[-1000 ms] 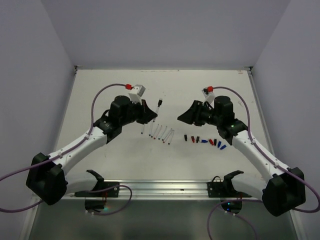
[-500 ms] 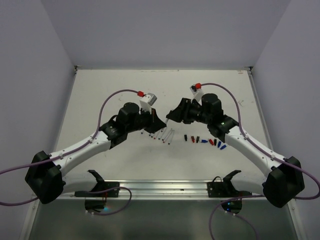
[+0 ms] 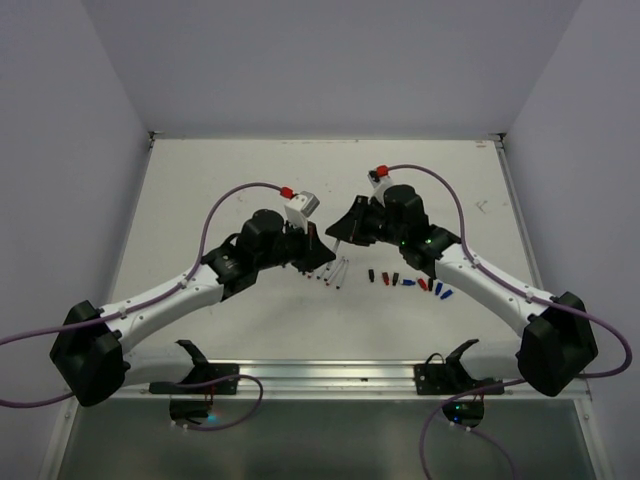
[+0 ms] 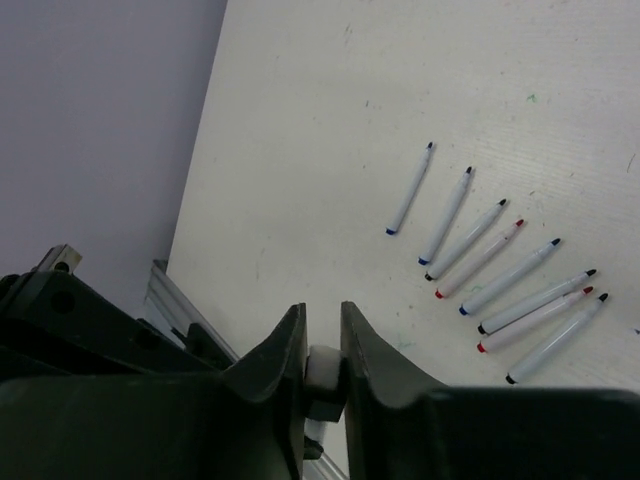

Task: Open the pen caps

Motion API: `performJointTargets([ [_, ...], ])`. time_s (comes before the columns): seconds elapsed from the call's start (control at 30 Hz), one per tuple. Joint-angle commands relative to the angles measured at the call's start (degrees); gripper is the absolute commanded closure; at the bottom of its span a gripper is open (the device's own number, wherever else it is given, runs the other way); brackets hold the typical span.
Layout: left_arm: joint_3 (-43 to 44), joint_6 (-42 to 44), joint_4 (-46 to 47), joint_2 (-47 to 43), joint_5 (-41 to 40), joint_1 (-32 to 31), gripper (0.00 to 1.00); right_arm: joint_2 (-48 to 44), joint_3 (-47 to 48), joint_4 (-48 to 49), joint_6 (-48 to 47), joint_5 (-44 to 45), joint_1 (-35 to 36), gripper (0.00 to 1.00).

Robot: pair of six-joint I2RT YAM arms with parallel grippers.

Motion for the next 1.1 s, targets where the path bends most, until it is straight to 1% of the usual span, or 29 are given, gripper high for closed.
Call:
performJointTargets([
  [0.0,0.8,0.8,2.8,-1.5,0.2,-0.8,1.0,0.7,2.9,1.4,-0.4,4.1,1.5,1.0],
  [0.1,1.4,1.1,2.0,-1.3,0.2,-0.9,1.0,0.3,2.8,0.3,-0.4,6.2,2.4,1.0],
  [0.13,1.7,1.6,1.2,-1.1,-0.4,-0.8,0.9,0.1,2.7,-0.3,-0.4,7.0,2.5,1.0],
  [0.17,1.8,1.7,-0.2,-1.1,-2.3,-0.8,0.61,-0.4,2.5,-0.6,-0.4,7.4,2.5,1.0],
  [0.2,1.6,1.8,-0.3,-1.3,-3.0,-0.8,0.52,-0.8,2.4,-0.7,-0.2,7.7,2.6,1.0],
  [0.27,0.7,1.9,-0.2,-1.8,-3.9,-0.8,0.38,-2.0,1.8,-0.5,0.7,7.4,2.6,1.0],
  [0.4,0.4,1.1,0.8,-1.7,-3.0,-1.1,0.37,-2.6,1.7,1.1,3.1,5.6,2.6,1.0],
  [0.53,1.3,1.1,1.2,-1.0,-3.4,-1.7,0.41,-2.0,2.1,1.8,5.6,4.4,2.6,1.0],
  [0.6,1.7,1.1,1.5,-0.3,-3.4,-1.8,0.46,-1.9,1.7,3.6,6.8,3.3,2.6,1.0],
  [0.63,1.9,1.1,1.8,-0.1,-2.9,-1.8,0.63,-2.0,1.5,4.4,7.0,3.0,2.7,1.0],
  [0.7,2.7,1.2,2.4,0.6,-1.5,-1.8,0.86,-2.7,1.0,5.2,7.1,2.3,2.7,1.0],
  [0.73,2.9,1.3,3.2,0.9,1.4,-1.8,1.0,-3.2,0.0,6.9,6.2,2.0,2.8,1.0],
  [0.8,2.4,0.9,5.8,0.1,6.2,-1.8,1.0,-5.5,-1.5,8.8,5.2,1.5,2.7,1.0],
  [0.83,1.7,0.4,10.2,-0.5,11.4,-1.8,1.0,-6.4,-3.7,12.1,4.6,1.0,2.6,1.0],
  [0.9,-1.3,-2.4,17.0,-3.3,17.1,-1.8,1.0,-7.8,-4.9,14.7,3.6,-0.4,1.9,1.0],
  [0.93,-2.1,-3.6,23.9,-4.4,22.4,-1.7,1.0,-8.0,-5.3,17.6,2.5,-4.7,1.7,1.0],
  [0.97,-3.0,-5.0,28.0,-5.3,25.3,-1.7,1.0,-8.3,-5.6,19.4,1.9,-6.2,1.6,1.0],
  [1.0,-5.0,-8.4,32.2,-7.1,27.8,-1.7,1.0,-9.2,-6.3,21.8,1.4,-8.7,1.6,1.0],
  [1.03,-6.0,-10.1,40.2,-8.0,31.6,-1.6,1.0,-9.8,-8.2,28.3,1.1,-13.4,1.4,1.0],
  [1.07,-6.7,-11.7,43.7,-8.9,33.1,-1.5,1.0,-10.5,-8.8,30.5,0.9,-14.9,1.3,1.0],
])
